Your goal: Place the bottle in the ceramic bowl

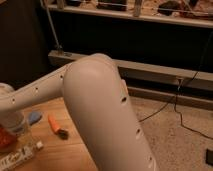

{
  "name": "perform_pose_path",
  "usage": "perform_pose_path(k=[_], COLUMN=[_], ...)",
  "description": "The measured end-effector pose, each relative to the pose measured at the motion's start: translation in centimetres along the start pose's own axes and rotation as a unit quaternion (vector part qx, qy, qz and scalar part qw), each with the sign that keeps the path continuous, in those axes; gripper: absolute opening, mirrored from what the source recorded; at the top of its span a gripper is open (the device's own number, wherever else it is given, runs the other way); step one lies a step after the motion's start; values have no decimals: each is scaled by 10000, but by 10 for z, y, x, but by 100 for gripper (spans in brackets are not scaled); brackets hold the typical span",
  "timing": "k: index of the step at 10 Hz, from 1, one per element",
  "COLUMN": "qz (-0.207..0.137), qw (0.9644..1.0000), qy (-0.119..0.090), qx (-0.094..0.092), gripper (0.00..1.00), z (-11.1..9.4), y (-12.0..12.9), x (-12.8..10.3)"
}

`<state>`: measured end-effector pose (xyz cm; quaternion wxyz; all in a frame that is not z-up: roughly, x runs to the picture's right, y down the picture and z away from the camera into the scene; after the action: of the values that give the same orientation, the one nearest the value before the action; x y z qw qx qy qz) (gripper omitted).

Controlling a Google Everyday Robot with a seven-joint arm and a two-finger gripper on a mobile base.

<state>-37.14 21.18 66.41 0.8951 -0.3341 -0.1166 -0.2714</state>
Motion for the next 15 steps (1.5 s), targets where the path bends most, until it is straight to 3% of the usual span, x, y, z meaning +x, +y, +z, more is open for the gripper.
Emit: perform_pose_path(k=[1,3,4,7,10,11,15], qz=[-291,-465,-564,-644,-744,-804,-767], qw=[9996,9989,9981,9970,9963,9956,9949], qy=[-13,-82,-229,-404,-415,-416,-413], qx=[-62,-71,-65,-107,107,248,507], gripper=[65,65,65,65,65,65,65], z=[7,11,13,22,39,47,70], y=[0,0,3,22,32,33,35], x=[-14,-34,-54,-79,-87,-92,-121])
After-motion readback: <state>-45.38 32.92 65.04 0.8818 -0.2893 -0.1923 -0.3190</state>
